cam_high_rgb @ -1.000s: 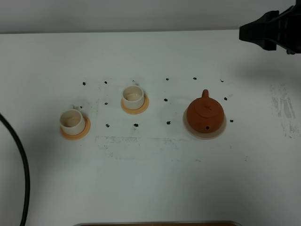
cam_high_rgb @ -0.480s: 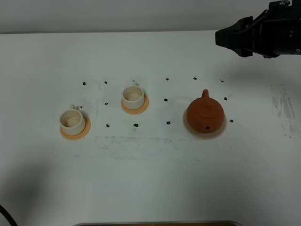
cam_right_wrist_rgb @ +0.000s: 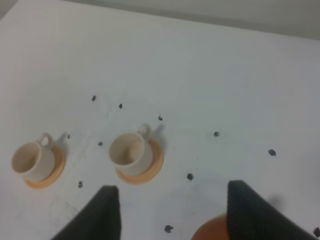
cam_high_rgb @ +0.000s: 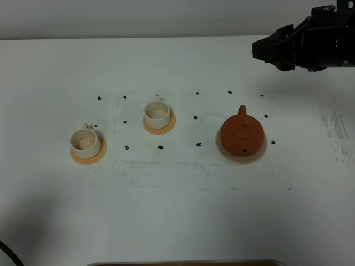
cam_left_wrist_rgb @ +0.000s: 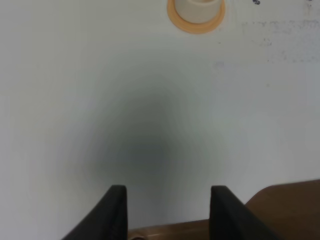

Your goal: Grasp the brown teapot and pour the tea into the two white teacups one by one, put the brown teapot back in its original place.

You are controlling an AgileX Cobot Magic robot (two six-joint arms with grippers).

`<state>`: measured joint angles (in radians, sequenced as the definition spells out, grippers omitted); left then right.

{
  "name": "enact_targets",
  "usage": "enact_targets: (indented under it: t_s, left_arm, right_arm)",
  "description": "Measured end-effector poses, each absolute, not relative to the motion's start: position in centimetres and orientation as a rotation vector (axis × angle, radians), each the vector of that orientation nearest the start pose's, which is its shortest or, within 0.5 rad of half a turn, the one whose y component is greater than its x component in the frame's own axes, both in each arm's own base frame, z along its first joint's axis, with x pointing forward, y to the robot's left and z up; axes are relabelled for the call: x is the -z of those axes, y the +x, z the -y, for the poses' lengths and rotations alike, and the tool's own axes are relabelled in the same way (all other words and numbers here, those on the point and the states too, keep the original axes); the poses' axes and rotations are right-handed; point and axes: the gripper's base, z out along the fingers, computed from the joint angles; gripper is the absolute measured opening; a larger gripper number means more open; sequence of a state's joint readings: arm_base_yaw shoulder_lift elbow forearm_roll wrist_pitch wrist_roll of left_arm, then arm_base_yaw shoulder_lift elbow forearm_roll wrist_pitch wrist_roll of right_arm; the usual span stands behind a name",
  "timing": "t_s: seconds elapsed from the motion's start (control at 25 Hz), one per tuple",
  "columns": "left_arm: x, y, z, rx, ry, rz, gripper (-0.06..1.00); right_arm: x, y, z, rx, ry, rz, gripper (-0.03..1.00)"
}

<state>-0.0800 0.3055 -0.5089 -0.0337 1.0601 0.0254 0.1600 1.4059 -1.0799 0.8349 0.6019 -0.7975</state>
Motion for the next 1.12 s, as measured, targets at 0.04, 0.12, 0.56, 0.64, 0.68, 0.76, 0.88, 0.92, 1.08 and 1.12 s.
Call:
enact_targets:
  t_s: [0.04,0.12,0.56,0.64,0.68,0.76,0.88,0.92,1.08,1.12]
  left_arm:
    - [-27.5,4.0,0.6,0.070,0.118,-2.330,0.41]
    - [-27.6,3.5,0.5,0.068,0.108,-2.298,0.41]
    - [-27.9,-0.6,0.3,0.054,0.061,-2.035,0.41]
    - [-27.9,-0.6,0.3,0.054,0.061,-2.034,0.41]
    - [-27.9,-0.6,0.3,0.054,0.061,-2.034,0.41]
    - [-27.9,-0.6,0.3,0.054,0.061,-2.034,0.41]
    - [-27.9,-0.6,0.3,0.054,0.061,-2.034,0.41]
    - [-27.9,-0.6,0.3,0.054,0.061,-2.034,0.41]
    - [-27.9,-0.6,0.3,0.054,0.061,-2.034,0.41]
    - [-27.9,-0.6,0.3,0.054,0.061,-2.034,0.41]
  right_arm:
    - [-31.6,29.6,-8.8,-0.542,-0.478,-2.178,0.49]
    - [-31.2,29.9,-9.1,-0.548,-0.486,-2.190,0.49]
    - [-29.8,30.2,-10.6,-0.553,-0.545,-2.218,0.49]
    - [-29.8,30.2,-10.7,-0.554,-0.546,-2.219,0.49]
    - [-29.8,30.2,-10.7,-0.554,-0.546,-2.218,0.49]
    - [-29.8,30.2,-10.7,-0.553,-0.546,-2.218,0.49]
    - [-29.8,30.2,-10.7,-0.553,-0.548,-2.218,0.49]
    - [-29.8,30.2,-10.7,-0.553,-0.548,-2.218,0.49]
    - [-29.8,30.2,-10.7,-0.547,-0.552,-2.220,0.49]
    - [-29.8,30.2,-10.7,-0.538,-0.556,-2.222,0.49]
